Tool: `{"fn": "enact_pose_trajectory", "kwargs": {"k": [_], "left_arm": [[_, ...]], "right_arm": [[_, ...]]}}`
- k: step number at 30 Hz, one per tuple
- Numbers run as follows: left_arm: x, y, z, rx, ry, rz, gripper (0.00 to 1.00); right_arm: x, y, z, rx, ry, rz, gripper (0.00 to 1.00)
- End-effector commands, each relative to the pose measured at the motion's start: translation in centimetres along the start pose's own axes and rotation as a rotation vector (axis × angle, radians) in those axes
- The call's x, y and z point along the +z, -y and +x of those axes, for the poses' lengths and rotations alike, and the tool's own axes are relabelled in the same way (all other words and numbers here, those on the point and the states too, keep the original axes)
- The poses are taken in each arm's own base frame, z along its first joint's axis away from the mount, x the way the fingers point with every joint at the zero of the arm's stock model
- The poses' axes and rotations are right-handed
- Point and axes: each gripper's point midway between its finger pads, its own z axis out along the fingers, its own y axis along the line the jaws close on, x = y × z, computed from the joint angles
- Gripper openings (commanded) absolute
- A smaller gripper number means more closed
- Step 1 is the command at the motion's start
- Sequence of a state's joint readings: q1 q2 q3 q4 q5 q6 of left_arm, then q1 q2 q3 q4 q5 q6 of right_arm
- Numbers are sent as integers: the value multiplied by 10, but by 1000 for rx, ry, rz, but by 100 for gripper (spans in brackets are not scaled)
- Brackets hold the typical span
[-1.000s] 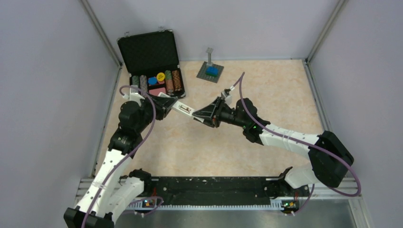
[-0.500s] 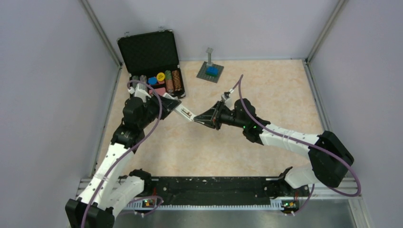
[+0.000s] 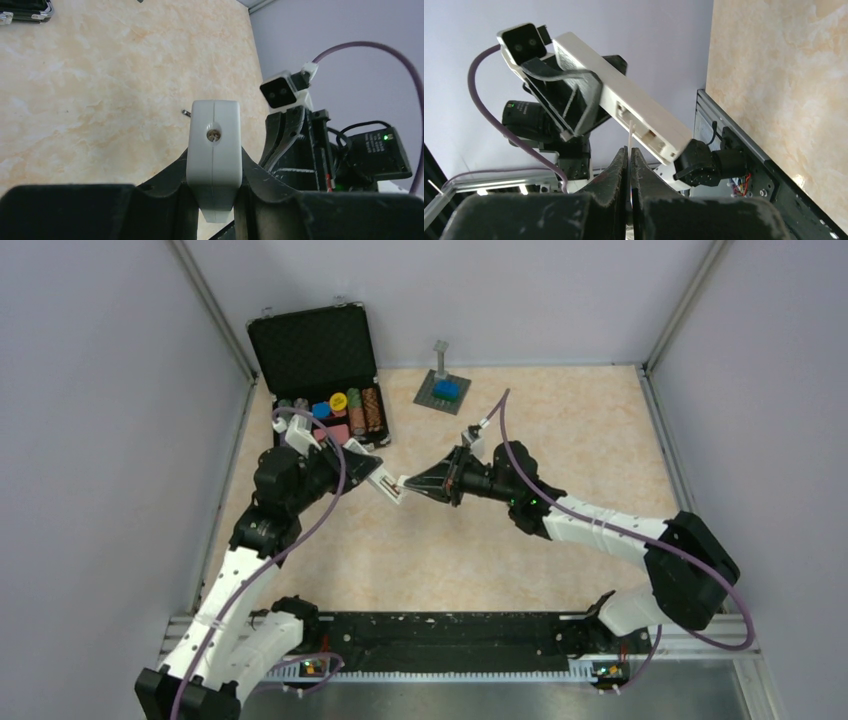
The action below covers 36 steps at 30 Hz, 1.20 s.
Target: Load the batteries into the remote control
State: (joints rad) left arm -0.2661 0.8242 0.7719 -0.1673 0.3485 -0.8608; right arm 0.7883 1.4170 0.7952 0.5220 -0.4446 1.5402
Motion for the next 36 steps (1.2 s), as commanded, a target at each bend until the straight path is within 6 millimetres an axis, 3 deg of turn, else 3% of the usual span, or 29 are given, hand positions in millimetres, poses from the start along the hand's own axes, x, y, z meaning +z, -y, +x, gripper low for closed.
{"fn": "enact_pose_trajectory", "kwargs": {"k": [1, 5, 7, 14, 21, 30, 34, 36], "left_arm": [[-12, 10, -2, 134, 13, 49, 0], [-13, -3, 2, 166, 13, 13, 0], [-13, -3, 4, 181, 9, 21, 0], [-23, 29, 16, 301, -44, 217, 0], [-42, 55, 34, 429, -80, 429, 0], [-60, 66, 36, 498, -34, 497, 0], [-60, 68, 39, 502, -61, 515, 0], [-59, 68, 40, 504, -73, 520, 0]], "right_arm": [[-4, -39, -8, -100, 29, -73, 0], [-11, -34, -13, -154, 67, -26, 1], [-12, -18, -19, -194, 94, 56, 1], [-27, 81, -50, -349, 179, 406, 4], [-20, 152, -54, -381, 106, 569, 6], [-3, 189, -64, -380, 76, 621, 4], [-1, 214, -67, -365, 59, 666, 12], [-3, 225, -68, -356, 56, 702, 20]]}}
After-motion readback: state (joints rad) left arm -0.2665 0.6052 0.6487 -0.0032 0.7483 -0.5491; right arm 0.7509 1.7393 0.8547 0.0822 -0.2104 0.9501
